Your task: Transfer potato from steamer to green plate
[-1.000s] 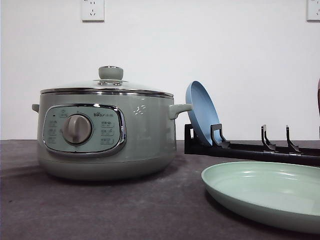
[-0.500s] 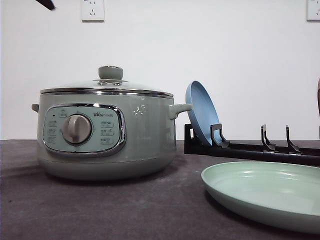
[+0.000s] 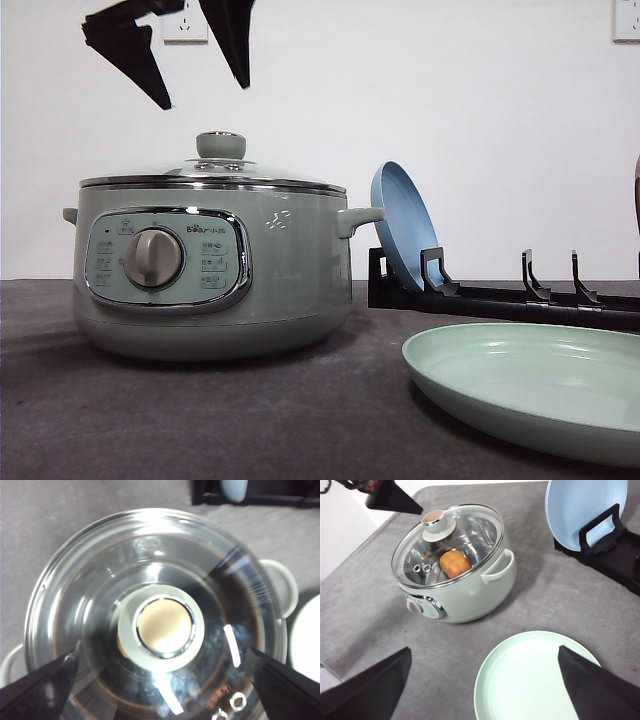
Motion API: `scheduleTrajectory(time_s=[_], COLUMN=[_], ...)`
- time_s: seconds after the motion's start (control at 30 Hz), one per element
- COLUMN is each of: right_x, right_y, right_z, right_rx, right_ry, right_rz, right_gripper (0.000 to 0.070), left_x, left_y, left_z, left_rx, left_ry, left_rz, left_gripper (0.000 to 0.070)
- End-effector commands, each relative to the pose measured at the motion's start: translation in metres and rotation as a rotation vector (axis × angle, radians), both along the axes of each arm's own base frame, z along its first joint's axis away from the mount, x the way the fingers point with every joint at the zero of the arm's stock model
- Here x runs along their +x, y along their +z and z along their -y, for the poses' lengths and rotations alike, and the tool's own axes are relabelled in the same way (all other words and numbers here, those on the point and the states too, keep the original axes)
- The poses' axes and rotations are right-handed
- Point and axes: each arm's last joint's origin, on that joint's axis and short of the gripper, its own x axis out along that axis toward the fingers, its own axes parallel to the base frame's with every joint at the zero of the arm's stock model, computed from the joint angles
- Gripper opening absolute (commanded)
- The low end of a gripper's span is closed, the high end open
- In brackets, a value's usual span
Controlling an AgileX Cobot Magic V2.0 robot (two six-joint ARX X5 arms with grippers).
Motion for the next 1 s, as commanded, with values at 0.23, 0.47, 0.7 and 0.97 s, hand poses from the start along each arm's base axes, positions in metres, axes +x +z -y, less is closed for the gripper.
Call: scheduleTrajectory(time_s=[0.23, 0.47, 0.7, 0.97], right_x=[0.001, 0.001, 0.001, 0.001], right_y=[0.002, 0.002, 0.004, 0.004], right_z=[-0.001, -0.001, -0.001, -0.001], right_rx=[-0.001, -0.016, -0.018, -0.027], right_ry=[0.009, 0.018, 0.021, 0.026], right_rz=[0.010, 0.024, 0.043, 0.052], right_gripper=[0.0577, 0.0577, 0.0577, 0.0577], left_x=[0.020, 0.028, 0.031, 0.033], left_y=[-0.020, -0.033, -0.033, -0.033], left_z=[0.019, 0.023, 0.024, 0.021], left_rx=[0.040, 0.056, 0.052, 0.054], left_ry=[-0.048, -0.050, -0.053, -0.053], left_rz=[0.002, -0.029, -0.014, -0.007], left_gripper=[0.0700, 0.0700, 0.0613, 0.0422])
